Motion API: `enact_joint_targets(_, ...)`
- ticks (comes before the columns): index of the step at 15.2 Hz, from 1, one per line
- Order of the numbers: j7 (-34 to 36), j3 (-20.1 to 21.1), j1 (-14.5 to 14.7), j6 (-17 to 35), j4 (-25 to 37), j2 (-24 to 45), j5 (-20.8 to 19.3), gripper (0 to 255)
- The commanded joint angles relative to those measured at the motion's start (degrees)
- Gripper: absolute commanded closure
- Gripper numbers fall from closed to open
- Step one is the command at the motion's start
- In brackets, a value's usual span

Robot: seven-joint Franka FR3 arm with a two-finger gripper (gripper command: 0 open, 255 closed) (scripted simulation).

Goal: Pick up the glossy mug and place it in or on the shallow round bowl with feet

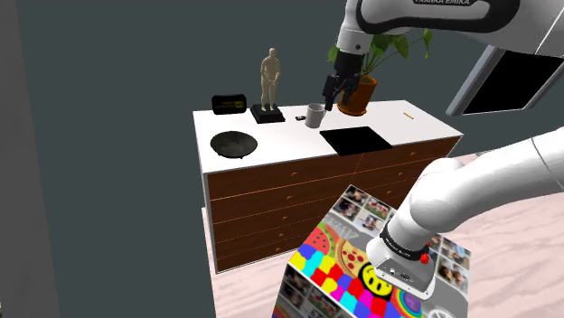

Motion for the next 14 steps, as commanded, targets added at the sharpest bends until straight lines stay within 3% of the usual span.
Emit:
enact_joint_targets(1,-1.6,-1.44,-0.56,2.45,0.64,3.05,-0.94,0)
enact_joint_targets(14,-11.07,-9.35,-3.45,15.28,11.55,26.54,-1.6,0)
